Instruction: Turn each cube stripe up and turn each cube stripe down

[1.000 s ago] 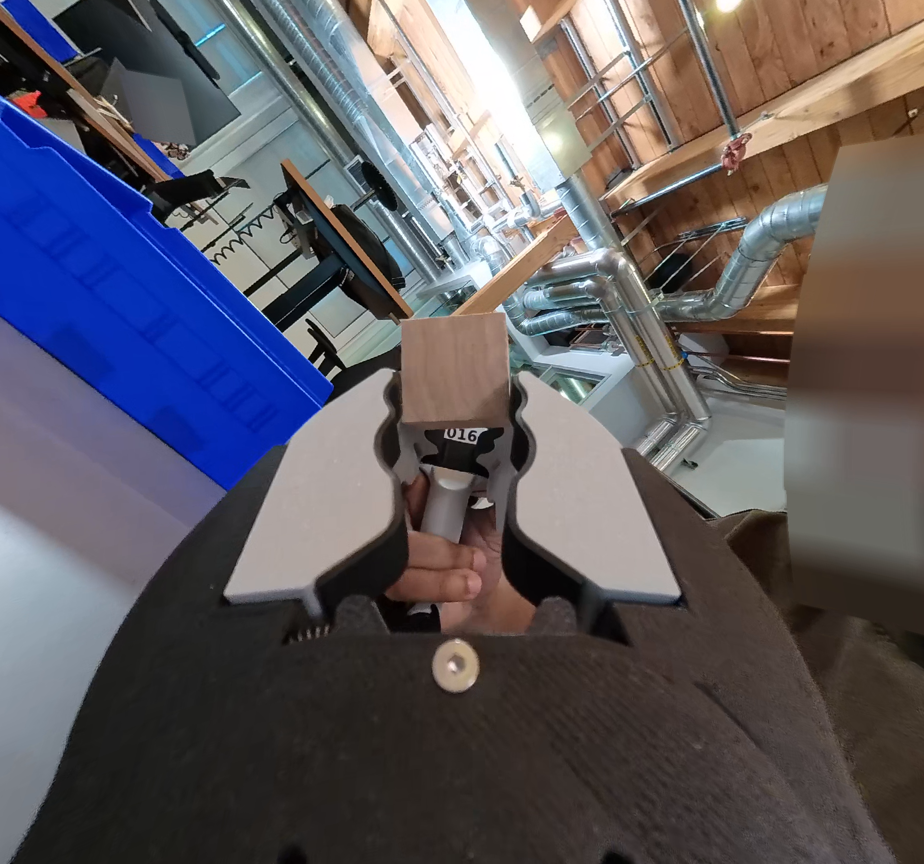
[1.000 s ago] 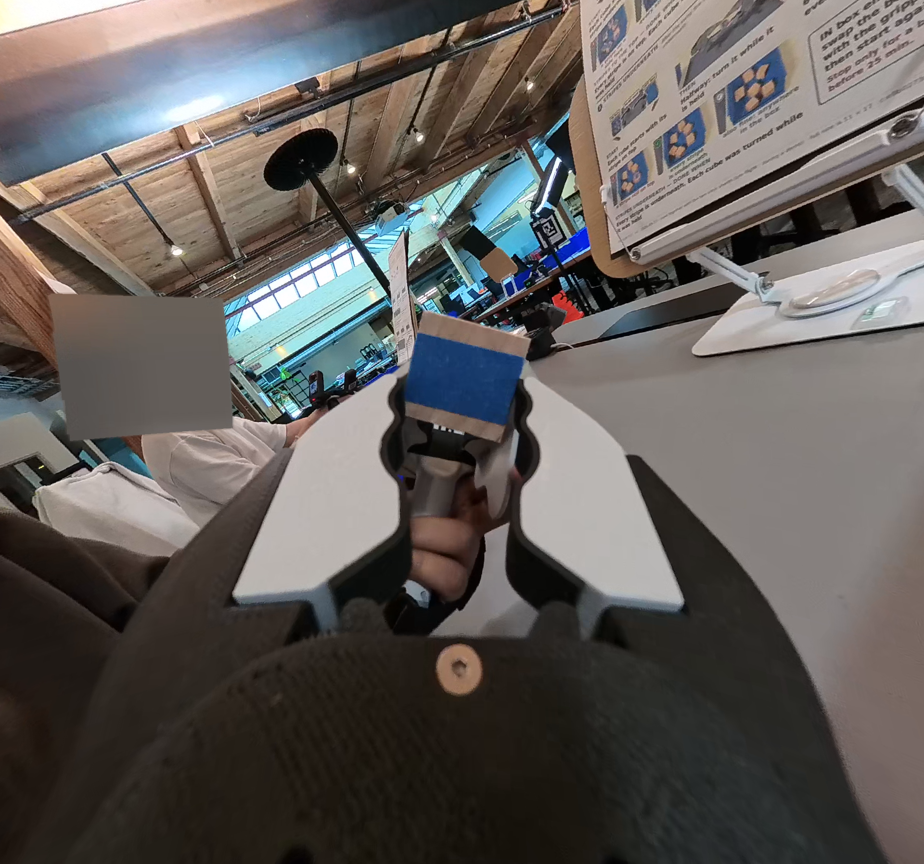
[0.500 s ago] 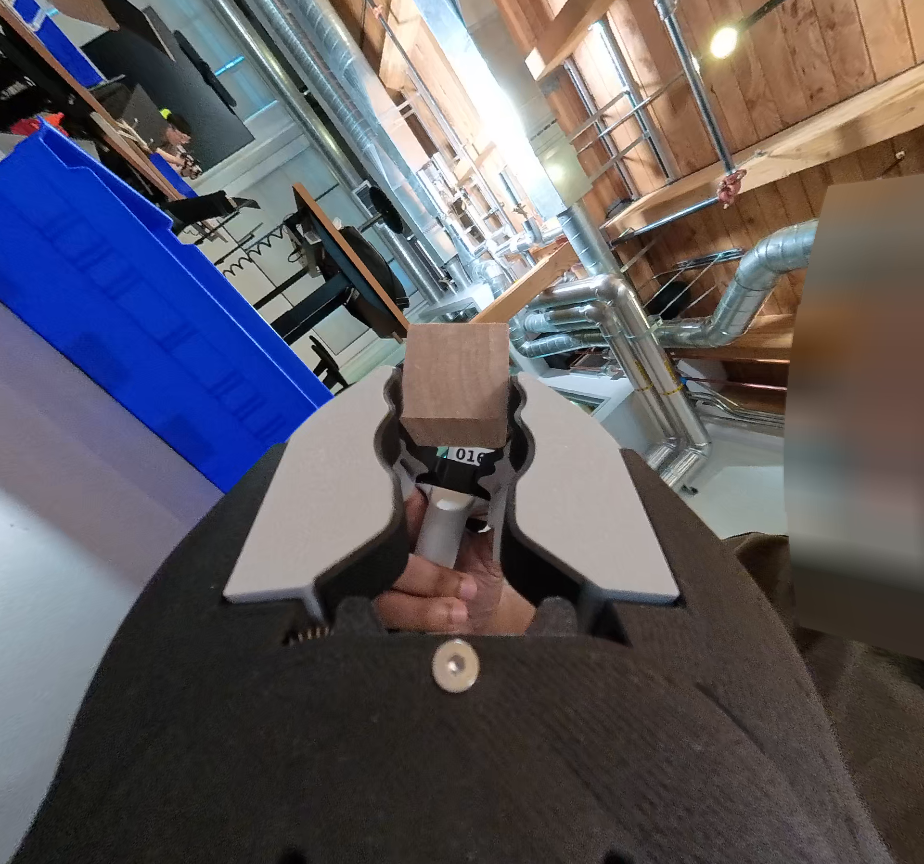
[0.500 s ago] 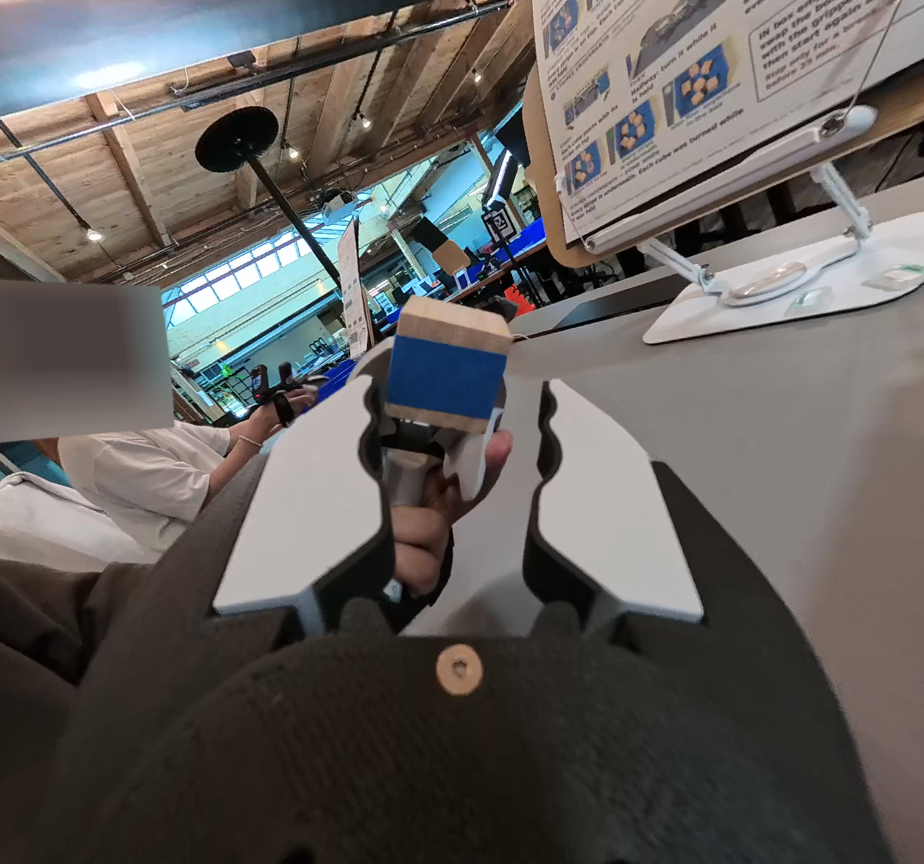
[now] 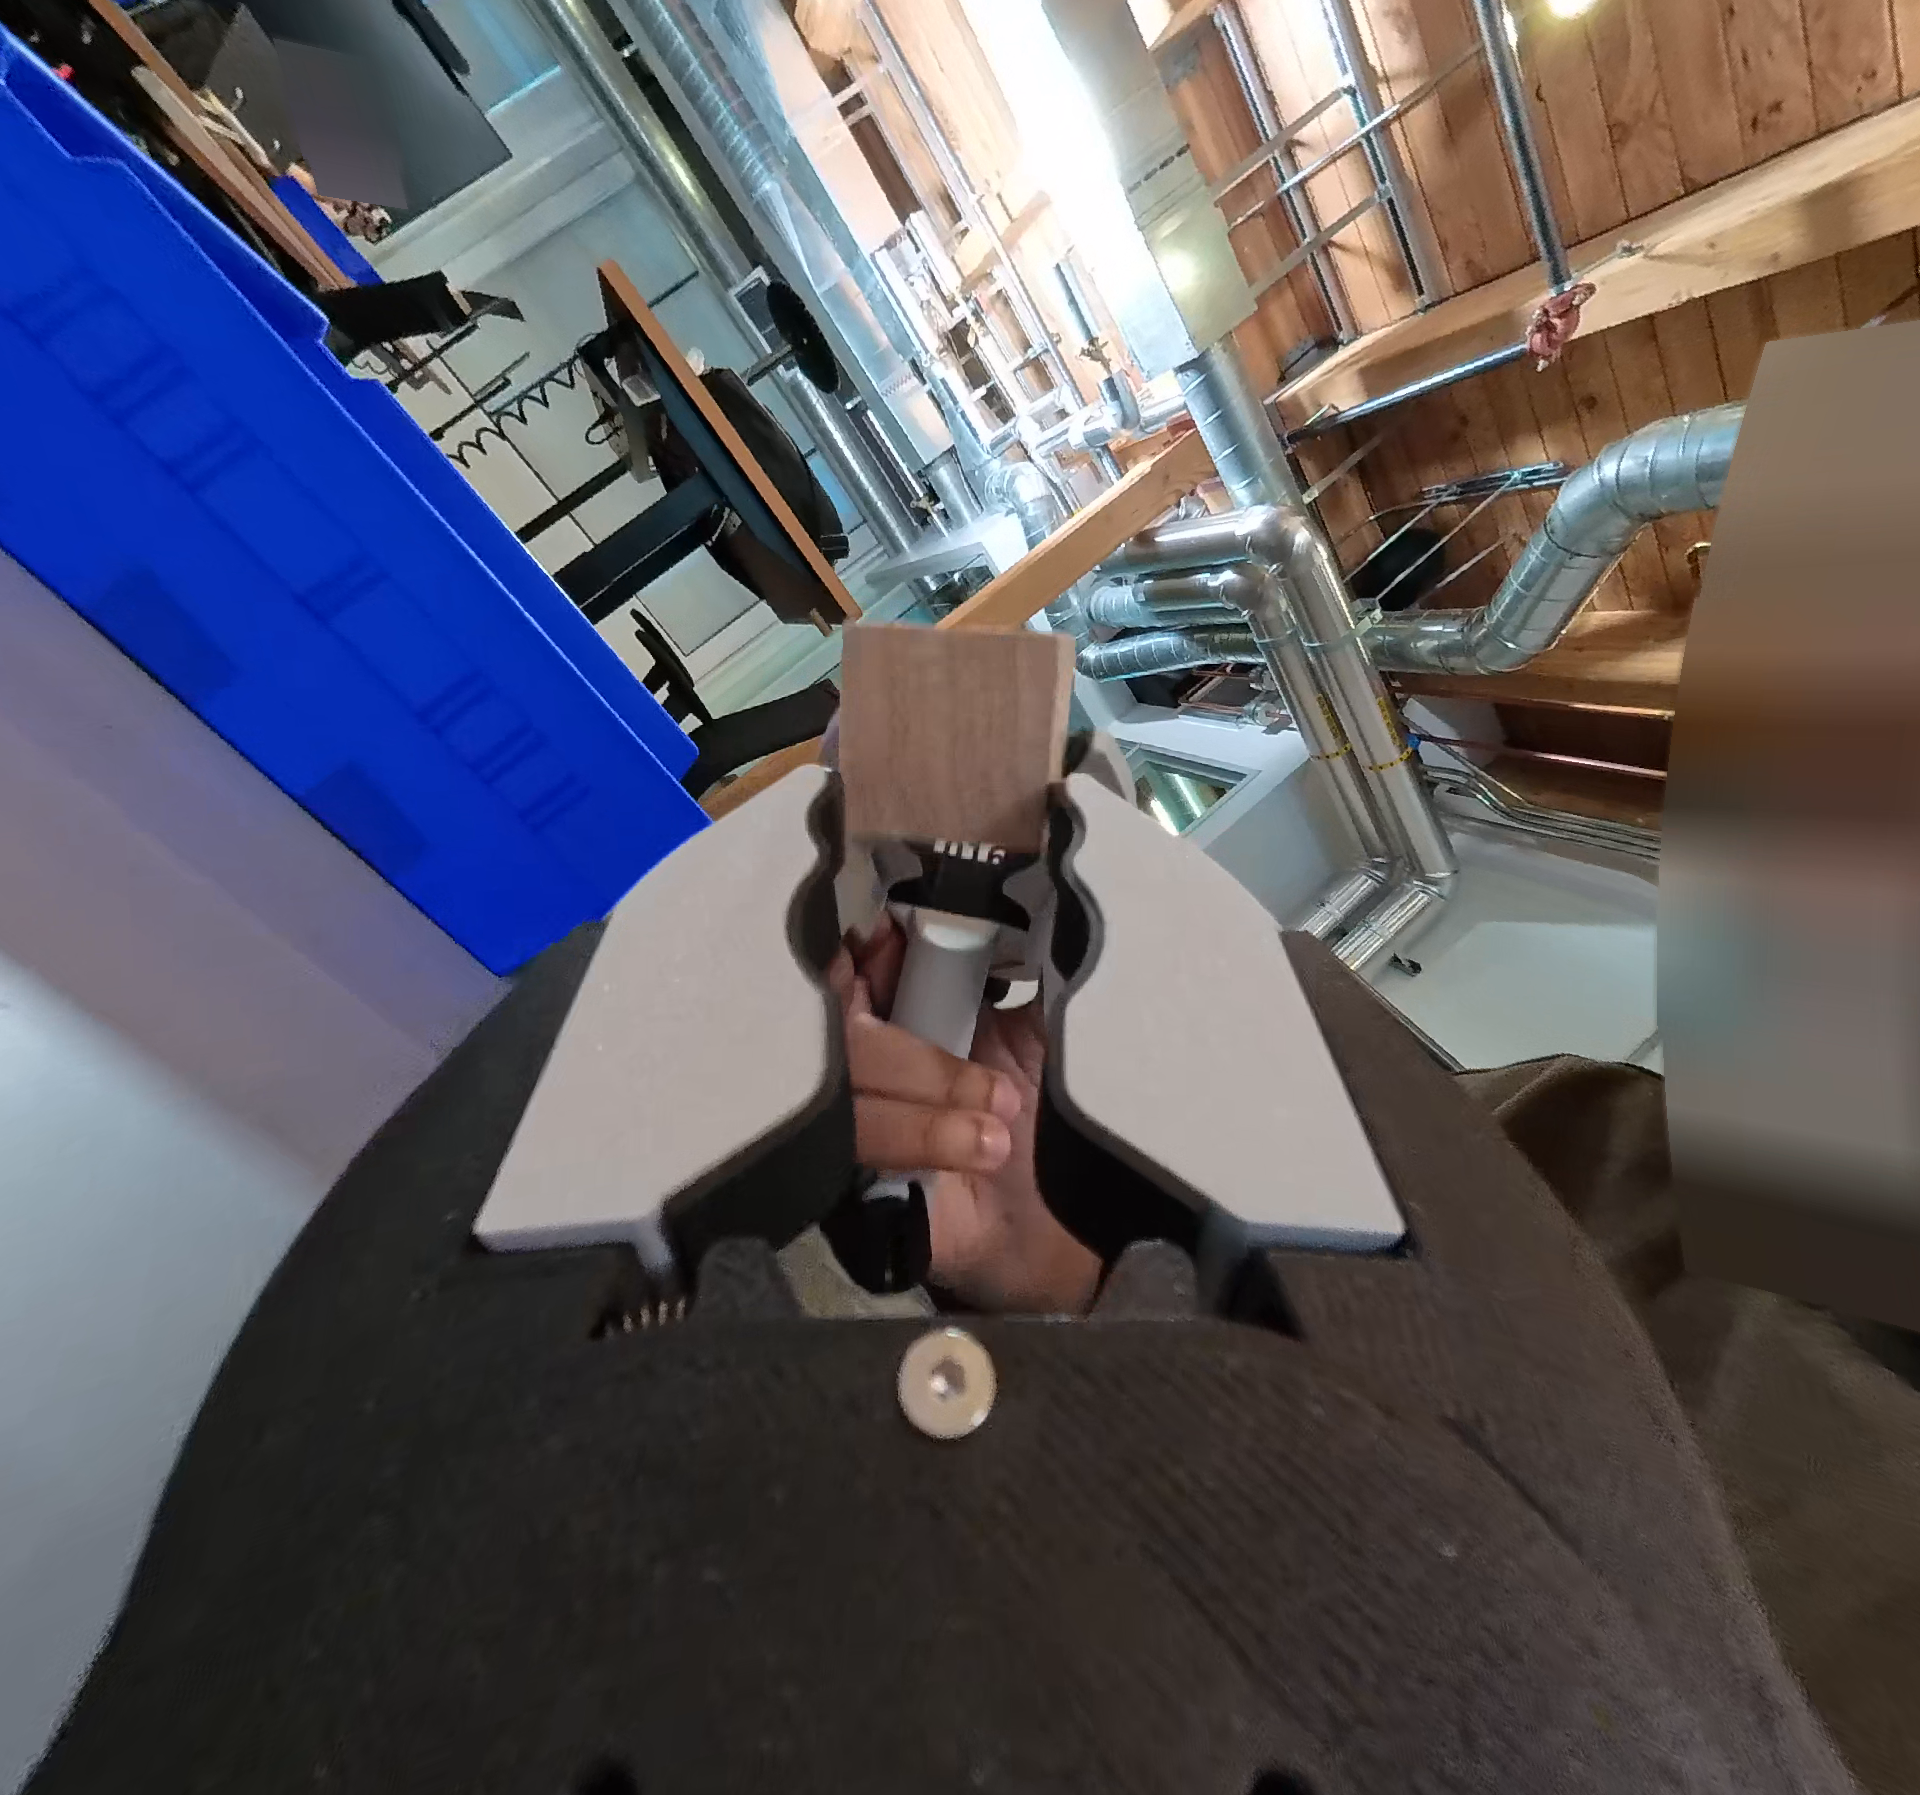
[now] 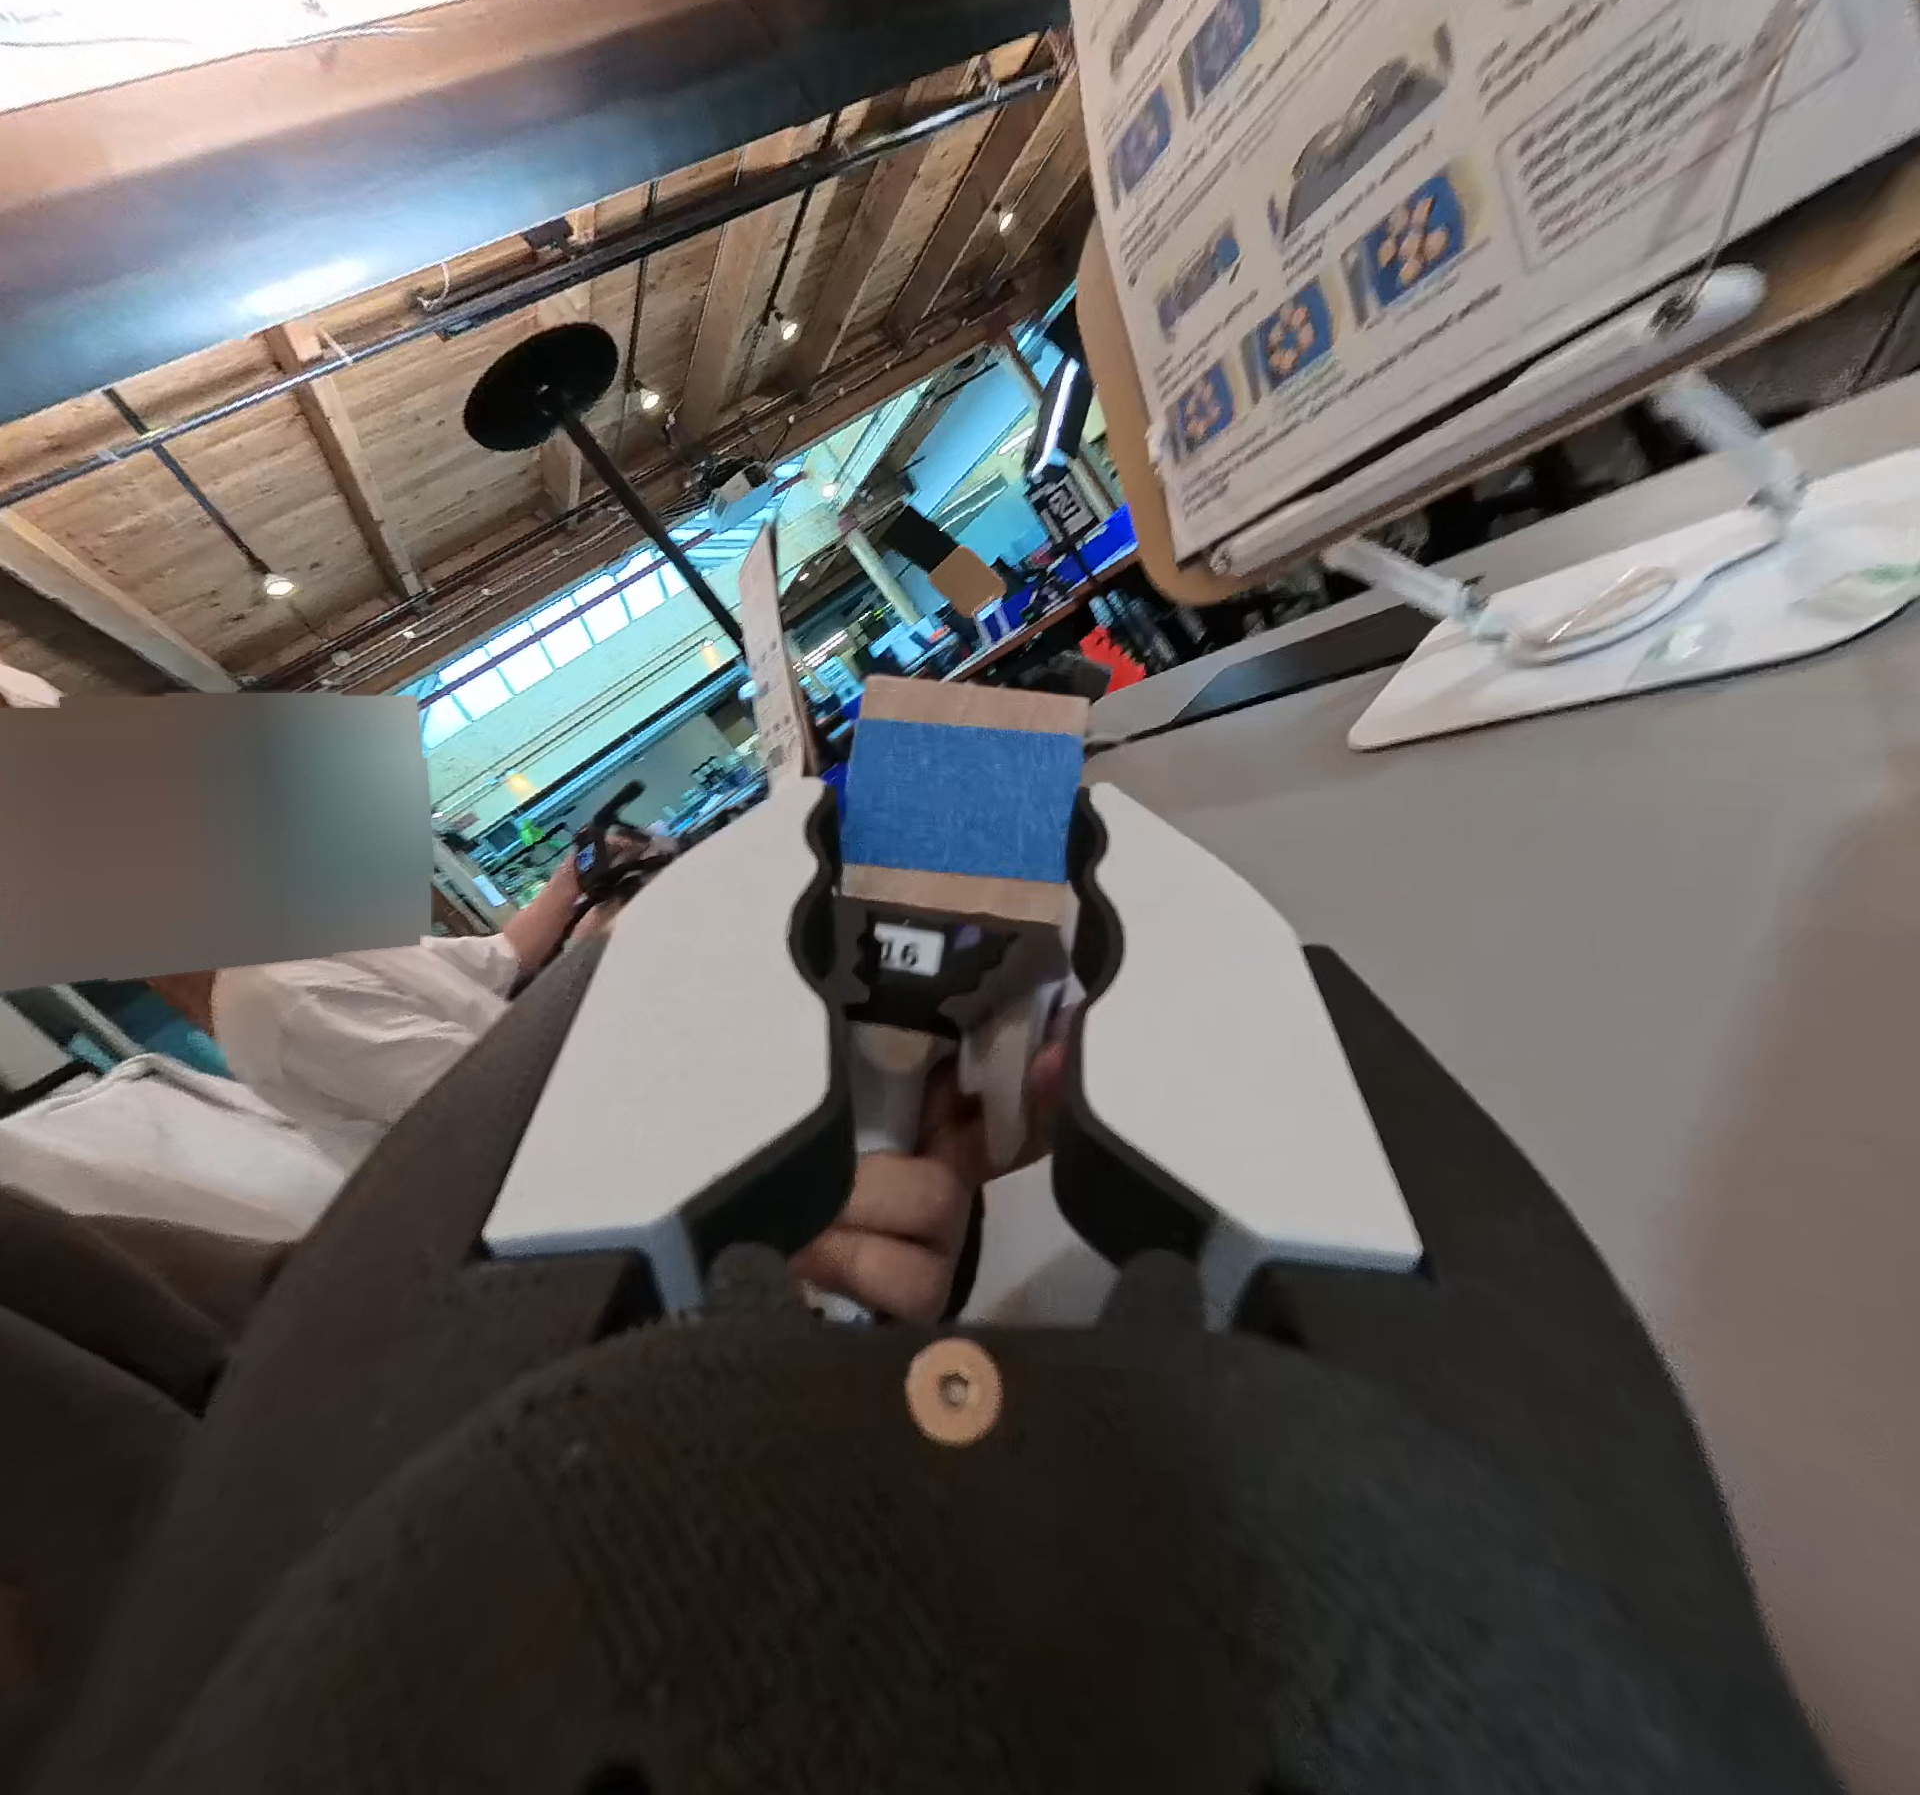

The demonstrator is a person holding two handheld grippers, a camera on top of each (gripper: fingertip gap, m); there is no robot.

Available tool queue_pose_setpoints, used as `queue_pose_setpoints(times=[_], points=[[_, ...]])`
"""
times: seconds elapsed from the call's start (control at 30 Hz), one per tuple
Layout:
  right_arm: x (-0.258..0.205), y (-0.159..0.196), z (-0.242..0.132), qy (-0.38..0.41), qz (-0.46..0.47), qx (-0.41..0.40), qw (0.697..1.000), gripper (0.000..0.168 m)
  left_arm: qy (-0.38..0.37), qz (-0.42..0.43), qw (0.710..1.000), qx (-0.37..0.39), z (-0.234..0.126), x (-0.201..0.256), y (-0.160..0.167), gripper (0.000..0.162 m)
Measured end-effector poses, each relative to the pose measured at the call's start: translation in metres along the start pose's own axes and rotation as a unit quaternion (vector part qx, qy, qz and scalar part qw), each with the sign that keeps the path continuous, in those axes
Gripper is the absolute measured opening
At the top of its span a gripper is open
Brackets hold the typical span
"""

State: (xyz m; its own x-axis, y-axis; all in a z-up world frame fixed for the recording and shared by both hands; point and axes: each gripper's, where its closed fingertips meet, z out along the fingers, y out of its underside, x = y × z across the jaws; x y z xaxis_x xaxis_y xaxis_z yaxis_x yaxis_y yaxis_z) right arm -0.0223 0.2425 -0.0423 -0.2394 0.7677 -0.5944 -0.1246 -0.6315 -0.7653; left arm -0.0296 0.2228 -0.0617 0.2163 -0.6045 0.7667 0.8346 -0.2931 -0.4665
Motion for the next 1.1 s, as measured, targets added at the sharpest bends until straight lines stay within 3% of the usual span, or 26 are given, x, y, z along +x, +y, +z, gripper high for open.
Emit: queue_pose_setpoints(times=[0.23,0.37,0.47,0.7,1.1], points=[[0.029,-0.068,-0.028,0.093,-0.171,0.022,0.981,0.043,-0.005,0.004,1.000,-0.003,-0.006,-0.005,-0.002,0.038],[0.071,-0.114,-0.069,0.209,-0.283,0.010,0.936,0.043,-0.011,0.001,1.000,-0.013,-0.007,-0.009,0.002,0.041],[0.123,-0.135,-0.107,0.303,-0.300,-0.022,0.904,0.043,-0.018,0.006,0.999,-0.028,-0.008,-0.012,0.007,0.043],[0.218,-0.116,-0.164,0.431,-0.206,-0.139,0.867,0.044,-0.019,-0.007,0.999,-0.030,-0.013,-0.017,0.006,0.043],[0.252,-0.073,-0.183,0.466,-0.127,-0.296,0.824,0.044,-0.028,-0.020,0.999,-0.015,-0.027,-0.021,0.000,0.043]])
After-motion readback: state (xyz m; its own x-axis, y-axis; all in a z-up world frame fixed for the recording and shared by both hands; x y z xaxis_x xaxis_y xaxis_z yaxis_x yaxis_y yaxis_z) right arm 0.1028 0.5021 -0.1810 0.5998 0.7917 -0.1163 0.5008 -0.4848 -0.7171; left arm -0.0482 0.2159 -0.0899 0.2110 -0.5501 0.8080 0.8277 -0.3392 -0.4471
